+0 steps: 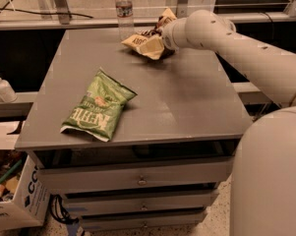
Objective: Move brown chip bag near green jalapeno chip bag
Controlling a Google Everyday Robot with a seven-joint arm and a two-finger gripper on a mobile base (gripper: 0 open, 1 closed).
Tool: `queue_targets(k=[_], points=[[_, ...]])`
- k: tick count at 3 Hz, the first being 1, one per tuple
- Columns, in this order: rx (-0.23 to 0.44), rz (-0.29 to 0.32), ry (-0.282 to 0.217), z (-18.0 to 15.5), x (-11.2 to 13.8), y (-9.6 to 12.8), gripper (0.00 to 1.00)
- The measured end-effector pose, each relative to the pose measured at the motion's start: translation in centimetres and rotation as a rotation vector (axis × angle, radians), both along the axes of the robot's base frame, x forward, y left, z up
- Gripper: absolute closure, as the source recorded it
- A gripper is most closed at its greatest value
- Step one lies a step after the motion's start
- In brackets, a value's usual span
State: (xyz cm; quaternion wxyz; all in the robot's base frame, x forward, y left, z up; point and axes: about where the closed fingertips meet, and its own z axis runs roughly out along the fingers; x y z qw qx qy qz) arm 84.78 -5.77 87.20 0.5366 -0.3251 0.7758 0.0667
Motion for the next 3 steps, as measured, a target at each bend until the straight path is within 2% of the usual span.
queue_targets(k=[1, 2, 3], points=[[-0.009, -0.010, 0.032, -1.5, -0.1, -0.4, 0.00], [-0.012, -0.008, 0.052, -3.2, -0.6, -0.7, 0.18], [-0.009, 0.004, 0.046, -3.5, -1.0, -0.7, 0.41]])
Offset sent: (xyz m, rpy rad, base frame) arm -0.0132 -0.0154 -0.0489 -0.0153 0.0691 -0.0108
